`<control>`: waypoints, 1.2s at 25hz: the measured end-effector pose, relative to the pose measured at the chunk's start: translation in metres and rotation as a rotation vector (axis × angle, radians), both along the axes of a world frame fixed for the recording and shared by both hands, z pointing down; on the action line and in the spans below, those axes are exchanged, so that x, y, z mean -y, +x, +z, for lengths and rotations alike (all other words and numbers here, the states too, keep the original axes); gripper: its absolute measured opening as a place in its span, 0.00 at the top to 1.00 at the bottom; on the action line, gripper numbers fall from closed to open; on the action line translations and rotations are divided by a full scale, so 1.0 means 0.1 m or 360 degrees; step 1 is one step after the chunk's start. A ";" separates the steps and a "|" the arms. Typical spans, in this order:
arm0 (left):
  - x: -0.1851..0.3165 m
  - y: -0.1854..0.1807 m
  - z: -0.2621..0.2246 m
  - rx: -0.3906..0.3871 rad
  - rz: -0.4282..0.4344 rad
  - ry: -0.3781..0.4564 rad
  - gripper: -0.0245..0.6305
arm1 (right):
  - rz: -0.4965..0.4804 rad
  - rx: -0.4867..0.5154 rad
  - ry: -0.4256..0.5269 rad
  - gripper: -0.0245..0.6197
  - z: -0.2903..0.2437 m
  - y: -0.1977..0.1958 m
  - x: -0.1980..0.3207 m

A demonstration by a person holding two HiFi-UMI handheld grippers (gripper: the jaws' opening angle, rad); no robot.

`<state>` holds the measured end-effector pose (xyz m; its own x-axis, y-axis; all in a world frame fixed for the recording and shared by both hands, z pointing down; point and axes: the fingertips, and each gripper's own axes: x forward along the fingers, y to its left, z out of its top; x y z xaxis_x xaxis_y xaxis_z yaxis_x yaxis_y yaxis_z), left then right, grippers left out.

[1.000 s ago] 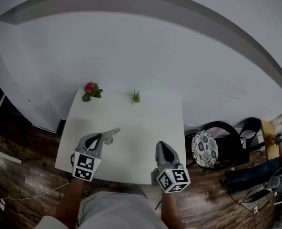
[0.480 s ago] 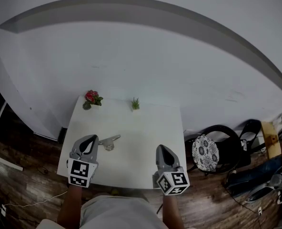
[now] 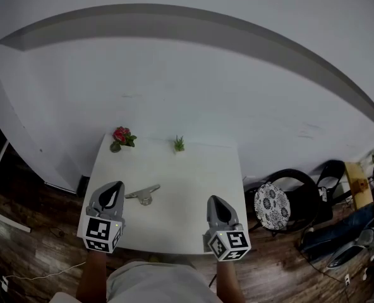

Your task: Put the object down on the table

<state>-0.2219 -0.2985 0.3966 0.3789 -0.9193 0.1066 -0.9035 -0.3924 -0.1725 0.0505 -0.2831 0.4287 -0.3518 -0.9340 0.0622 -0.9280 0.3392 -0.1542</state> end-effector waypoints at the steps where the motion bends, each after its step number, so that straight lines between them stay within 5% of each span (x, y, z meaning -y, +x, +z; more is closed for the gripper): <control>1: 0.00 0.00 -0.02 -0.0004 0.0007 0.0006 0.95 | -0.0002 -0.0006 0.0005 0.96 -0.01 -0.01 0.00; 30: 0.10 -0.23 0.00 -0.0019 -0.0017 0.0038 0.95 | 0.0026 -0.0033 0.0027 0.96 -0.02 -0.12 0.14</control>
<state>-0.2450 -0.3084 0.3968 0.3702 -0.9255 0.0802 -0.9096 -0.3787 -0.1708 0.0384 -0.2975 0.4267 -0.3352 -0.9407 0.0533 -0.9364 0.3263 -0.1293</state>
